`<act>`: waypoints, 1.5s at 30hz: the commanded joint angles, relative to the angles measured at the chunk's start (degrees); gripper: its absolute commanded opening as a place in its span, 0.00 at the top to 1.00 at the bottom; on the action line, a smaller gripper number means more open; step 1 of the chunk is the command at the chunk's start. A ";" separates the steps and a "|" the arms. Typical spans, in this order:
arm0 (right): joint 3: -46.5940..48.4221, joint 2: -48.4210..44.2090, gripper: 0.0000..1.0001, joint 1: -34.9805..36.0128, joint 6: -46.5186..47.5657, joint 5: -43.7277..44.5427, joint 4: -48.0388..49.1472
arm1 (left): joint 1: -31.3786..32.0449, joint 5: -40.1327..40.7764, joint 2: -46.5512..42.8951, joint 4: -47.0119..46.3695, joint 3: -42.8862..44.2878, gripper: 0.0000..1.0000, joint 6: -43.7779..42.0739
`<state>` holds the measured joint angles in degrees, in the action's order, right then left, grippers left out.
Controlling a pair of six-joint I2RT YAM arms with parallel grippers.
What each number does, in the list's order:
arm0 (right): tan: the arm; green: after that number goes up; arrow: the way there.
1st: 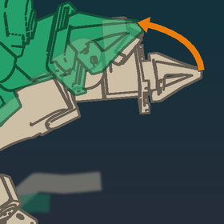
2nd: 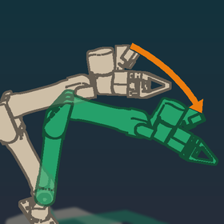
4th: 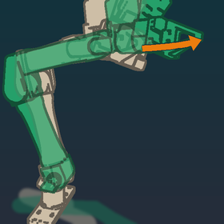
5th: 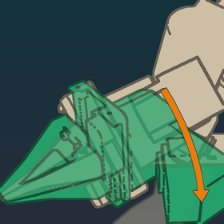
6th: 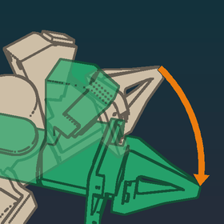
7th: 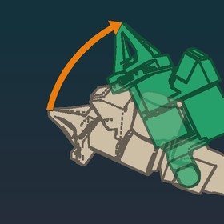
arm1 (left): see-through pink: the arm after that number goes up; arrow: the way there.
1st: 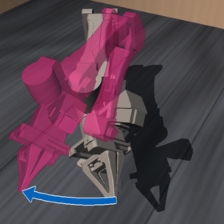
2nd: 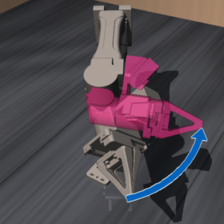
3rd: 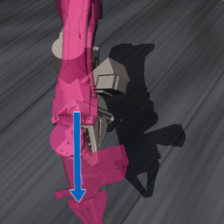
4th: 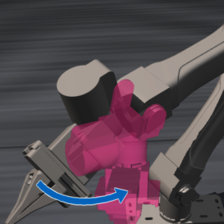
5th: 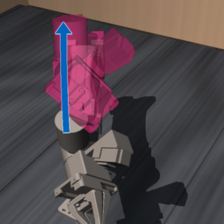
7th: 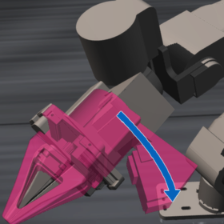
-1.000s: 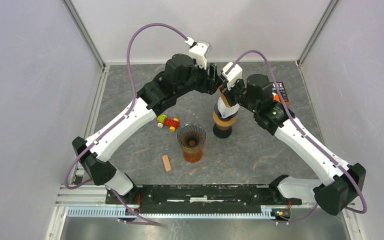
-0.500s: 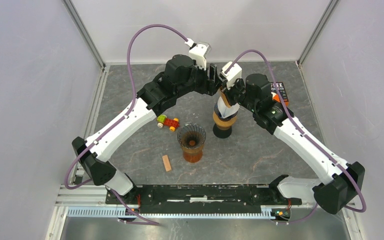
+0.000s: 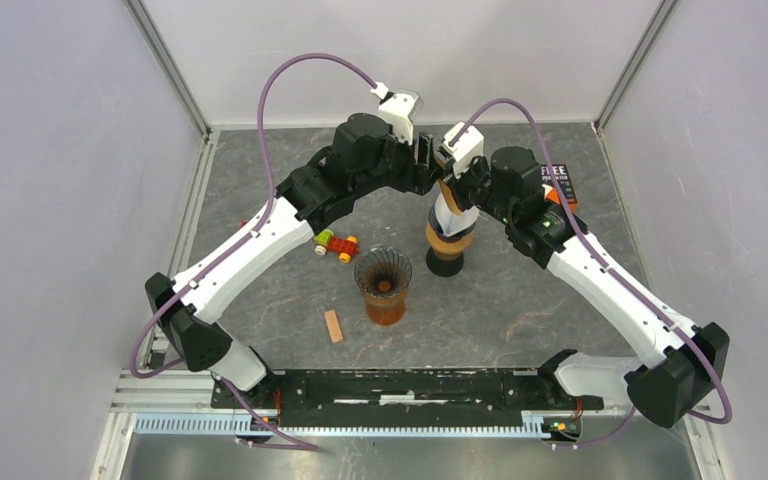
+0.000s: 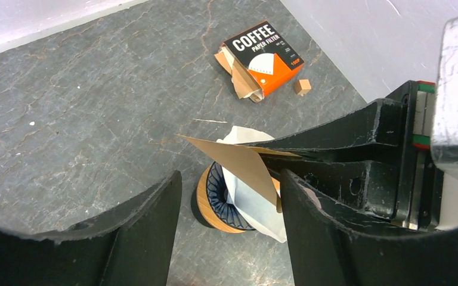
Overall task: Place the coffee filter in the dripper
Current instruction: Pick up the coffee filter from the coffee filter holder.
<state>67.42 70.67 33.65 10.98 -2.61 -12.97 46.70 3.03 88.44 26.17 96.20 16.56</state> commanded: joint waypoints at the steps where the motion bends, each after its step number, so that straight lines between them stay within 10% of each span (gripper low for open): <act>1: 2.46 0.46 1.00 0.19 0.01 -0.10 1.37 | 0.15 2.33 1.22 -0.47 3.96 0.32 3.67; 45: 1.79 -0.69 1.00 0.63 -1.40 0.47 2.02 | 0.50 7.82 1.98 -3.61 2.59 0.36 -6.51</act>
<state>68.03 71.09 34.02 10.59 -0.62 -12.97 46.81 10.94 91.31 26.39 98.70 15.20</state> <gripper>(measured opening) 0.006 0.644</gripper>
